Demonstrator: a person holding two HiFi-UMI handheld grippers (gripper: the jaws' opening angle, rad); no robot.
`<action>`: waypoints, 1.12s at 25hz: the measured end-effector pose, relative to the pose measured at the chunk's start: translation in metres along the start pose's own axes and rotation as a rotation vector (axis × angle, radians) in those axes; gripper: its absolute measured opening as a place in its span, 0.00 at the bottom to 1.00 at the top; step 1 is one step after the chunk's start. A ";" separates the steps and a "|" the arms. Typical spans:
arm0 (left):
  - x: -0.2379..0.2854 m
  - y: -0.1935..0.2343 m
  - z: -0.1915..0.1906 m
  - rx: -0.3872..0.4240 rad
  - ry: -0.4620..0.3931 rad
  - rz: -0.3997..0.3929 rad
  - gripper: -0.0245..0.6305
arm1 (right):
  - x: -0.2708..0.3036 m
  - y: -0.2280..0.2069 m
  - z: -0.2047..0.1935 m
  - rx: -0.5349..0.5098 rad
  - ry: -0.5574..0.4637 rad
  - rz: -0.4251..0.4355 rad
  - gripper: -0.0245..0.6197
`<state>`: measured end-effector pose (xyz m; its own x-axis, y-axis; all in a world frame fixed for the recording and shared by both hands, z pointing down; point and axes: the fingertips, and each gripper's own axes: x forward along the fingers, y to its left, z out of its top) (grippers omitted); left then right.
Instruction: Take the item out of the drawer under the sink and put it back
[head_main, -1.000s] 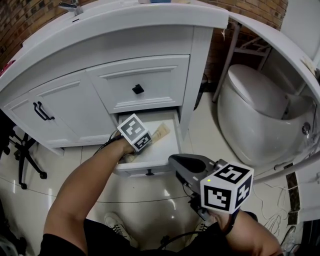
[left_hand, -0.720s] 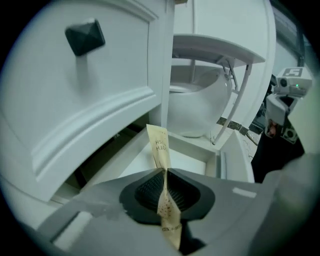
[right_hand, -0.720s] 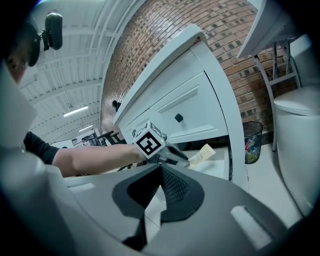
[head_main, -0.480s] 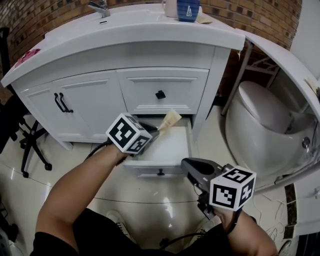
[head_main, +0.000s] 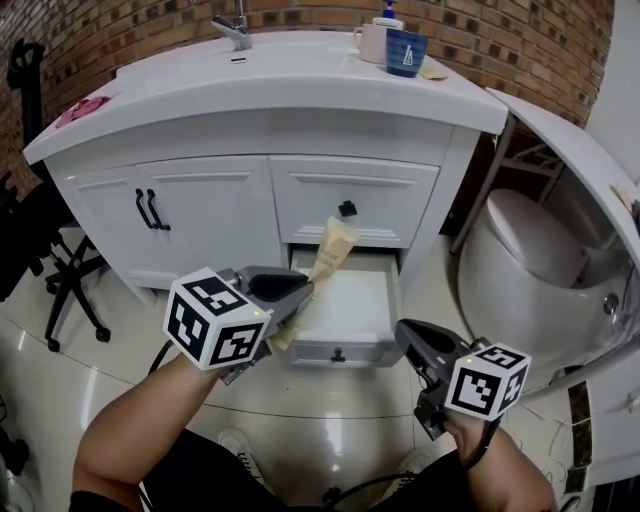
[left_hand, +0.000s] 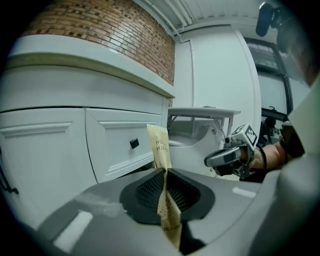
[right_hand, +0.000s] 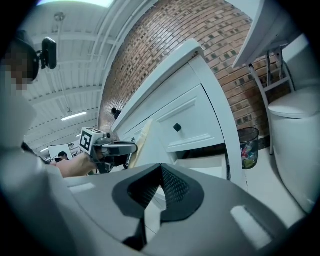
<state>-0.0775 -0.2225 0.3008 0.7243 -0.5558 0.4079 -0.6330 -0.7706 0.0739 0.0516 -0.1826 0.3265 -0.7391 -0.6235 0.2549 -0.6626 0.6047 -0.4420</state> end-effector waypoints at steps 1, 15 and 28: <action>-0.007 -0.004 0.001 -0.003 -0.013 -0.001 0.09 | 0.002 0.002 -0.001 -0.004 0.005 0.005 0.05; -0.046 -0.037 -0.035 -0.121 -0.068 -0.033 0.09 | 0.003 0.015 -0.008 -0.029 0.023 0.030 0.05; -0.041 -0.036 -0.045 -0.213 -0.082 -0.060 0.09 | 0.007 0.020 -0.014 -0.027 0.050 0.044 0.05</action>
<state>-0.0971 -0.1579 0.3226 0.7767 -0.5409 0.3227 -0.6251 -0.7246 0.2901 0.0316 -0.1682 0.3319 -0.7722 -0.5709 0.2787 -0.6319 0.6447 -0.4302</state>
